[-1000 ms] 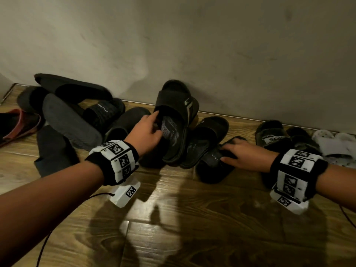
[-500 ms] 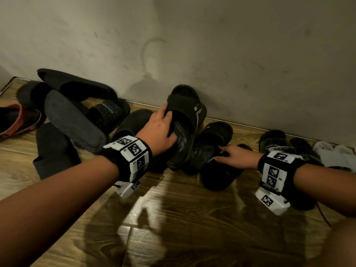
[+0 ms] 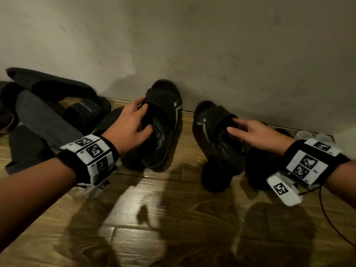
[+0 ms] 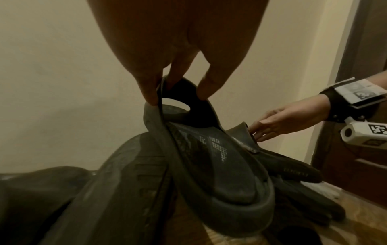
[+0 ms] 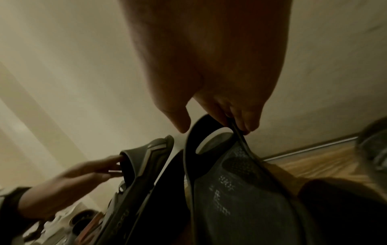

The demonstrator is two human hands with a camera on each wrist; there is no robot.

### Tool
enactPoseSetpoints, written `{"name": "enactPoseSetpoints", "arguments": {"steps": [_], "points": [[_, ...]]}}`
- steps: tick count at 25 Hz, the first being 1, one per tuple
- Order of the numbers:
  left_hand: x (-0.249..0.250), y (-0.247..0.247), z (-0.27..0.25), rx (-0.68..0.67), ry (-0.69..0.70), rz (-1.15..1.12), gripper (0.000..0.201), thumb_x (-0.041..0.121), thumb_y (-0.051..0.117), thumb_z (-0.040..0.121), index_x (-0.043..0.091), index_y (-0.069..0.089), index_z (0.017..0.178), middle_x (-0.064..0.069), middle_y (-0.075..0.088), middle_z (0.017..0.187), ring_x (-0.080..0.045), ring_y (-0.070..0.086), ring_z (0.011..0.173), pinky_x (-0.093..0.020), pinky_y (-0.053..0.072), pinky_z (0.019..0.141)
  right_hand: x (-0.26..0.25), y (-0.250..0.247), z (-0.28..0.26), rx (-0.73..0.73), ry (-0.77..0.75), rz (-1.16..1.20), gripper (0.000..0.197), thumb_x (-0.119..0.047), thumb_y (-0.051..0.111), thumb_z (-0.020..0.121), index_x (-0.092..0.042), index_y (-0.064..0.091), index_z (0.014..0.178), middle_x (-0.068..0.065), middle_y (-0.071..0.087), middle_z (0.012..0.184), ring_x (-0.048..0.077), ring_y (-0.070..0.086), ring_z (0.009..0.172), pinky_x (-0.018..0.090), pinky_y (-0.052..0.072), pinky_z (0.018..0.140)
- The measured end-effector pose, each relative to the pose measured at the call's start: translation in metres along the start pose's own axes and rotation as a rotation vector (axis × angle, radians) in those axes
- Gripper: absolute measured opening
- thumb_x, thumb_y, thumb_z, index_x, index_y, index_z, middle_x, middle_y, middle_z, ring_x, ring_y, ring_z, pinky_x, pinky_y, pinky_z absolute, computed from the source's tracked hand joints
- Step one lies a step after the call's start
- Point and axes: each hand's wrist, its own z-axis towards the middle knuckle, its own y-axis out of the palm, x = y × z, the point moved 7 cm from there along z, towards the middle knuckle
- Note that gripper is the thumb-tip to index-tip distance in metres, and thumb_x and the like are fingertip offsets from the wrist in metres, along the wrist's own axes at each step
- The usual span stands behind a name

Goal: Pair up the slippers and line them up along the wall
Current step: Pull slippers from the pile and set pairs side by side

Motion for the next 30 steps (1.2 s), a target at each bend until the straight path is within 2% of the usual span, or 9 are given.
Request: {"name": "enactPoseSetpoints", "arguments": {"steps": [2, 6, 11, 13, 16, 20, 24, 27, 30], "points": [[0.013, 0.007, 0.006, -0.003, 0.023, -0.048, 0.063, 0.019, 0.063, 0.084, 0.001, 0.039, 0.139, -0.019, 0.029, 0.151, -0.030, 0.028, 0.141, -0.034, 0.021, 0.119, 0.016, -0.017, -0.015, 0.028, 0.013, 0.009, 0.070, -0.050, 0.052, 0.090, -0.008, 0.039, 0.145, 0.009, 0.056, 0.137, 0.018, 0.054, 0.124, 0.033, 0.039, 0.108], [0.048, 0.034, 0.021, -0.087, 0.078, -0.085, 0.066, 0.024, 0.062, 0.085, 0.006, 0.036, 0.142, -0.016, 0.024, 0.154, -0.030, 0.025, 0.143, -0.047, 0.024, 0.119, 0.055, -0.028, -0.042, 0.061, 0.029, -0.117, 0.055, -0.040, 0.049, 0.095, -0.006, 0.047, 0.138, 0.014, 0.048, 0.143, 0.024, 0.046, 0.130, 0.020, 0.028, 0.102], [0.067, 0.050, 0.031, -0.129, 0.092, -0.080, 0.066, 0.028, 0.060, 0.085, 0.008, 0.035, 0.143, -0.015, 0.023, 0.154, -0.031, 0.026, 0.142, -0.044, 0.024, 0.119, 0.092, 0.010, -0.057, -0.124, 0.013, -0.217, 0.061, -0.054, 0.046, 0.091, -0.017, 0.045, 0.140, 0.010, 0.043, 0.144, 0.024, 0.038, 0.134, 0.033, 0.030, 0.114], [0.064, 0.047, 0.033, -0.127, 0.072, -0.094, 0.066, 0.025, 0.062, 0.085, 0.007, 0.036, 0.143, -0.014, 0.023, 0.154, -0.029, 0.025, 0.143, -0.045, 0.024, 0.120, 0.082, 0.025, -0.055, -0.133, -0.025, -0.186, 0.052, -0.049, 0.050, 0.092, -0.015, 0.052, 0.131, 0.011, 0.050, 0.134, 0.023, 0.047, 0.126, 0.030, 0.036, 0.108], [0.056, 0.035, 0.032, -0.104, 0.044, -0.084, 0.066, 0.025, 0.062, 0.085, 0.004, 0.036, 0.143, -0.013, 0.025, 0.154, -0.027, 0.025, 0.144, -0.045, 0.024, 0.120, 0.048, 0.062, -0.050, -0.258, -0.110, -0.068, 0.037, -0.042, 0.051, 0.095, -0.008, 0.063, 0.105, 0.009, 0.066, 0.098, 0.019, 0.065, 0.089, 0.045, 0.053, 0.083], [0.052, 0.022, 0.028, -0.081, 0.040, -0.053, 0.063, 0.024, 0.063, 0.085, 0.003, 0.040, 0.140, -0.016, 0.028, 0.152, -0.026, 0.028, 0.143, -0.040, 0.024, 0.120, 0.018, 0.092, -0.054, -0.387, -0.204, 0.034, 0.040, -0.042, 0.047, 0.097, -0.013, 0.059, 0.121, 0.003, 0.059, 0.117, 0.015, 0.060, 0.104, 0.035, 0.050, 0.091], [0.073, 0.039, 0.039, -0.170, 0.057, -0.038, 0.068, 0.035, 0.057, 0.082, 0.008, 0.038, 0.142, -0.016, 0.025, 0.153, -0.030, 0.026, 0.143, -0.042, 0.023, 0.120, 0.042, 0.049, -0.072, -0.298, -0.144, 0.119, 0.037, -0.051, 0.049, 0.091, -0.031, 0.058, 0.121, -0.025, 0.059, 0.113, -0.007, 0.056, 0.105, 0.008, 0.042, 0.088], [0.100, 0.071, 0.056, -0.234, 0.067, -0.040, 0.065, 0.028, 0.061, 0.086, 0.008, 0.037, 0.143, -0.018, 0.024, 0.154, -0.033, 0.024, 0.143, -0.039, 0.022, 0.120, 0.084, -0.002, -0.091, -0.137, -0.018, 0.059, 0.069, -0.067, 0.050, 0.077, -0.026, 0.053, 0.132, -0.013, 0.055, 0.129, -0.007, 0.054, 0.105, 0.002, 0.038, 0.083], [0.127, 0.107, 0.069, -0.305, 0.048, -0.045, 0.067, 0.032, 0.059, 0.087, 0.005, 0.036, 0.143, -0.018, 0.021, 0.155, -0.033, 0.022, 0.143, -0.037, 0.021, 0.120, 0.117, -0.046, -0.106, -0.006, 0.096, -0.006, 0.083, -0.067, 0.050, 0.076, -0.019, 0.041, 0.143, -0.001, 0.042, 0.146, 0.007, 0.044, 0.127, 0.011, 0.030, 0.102]]}}
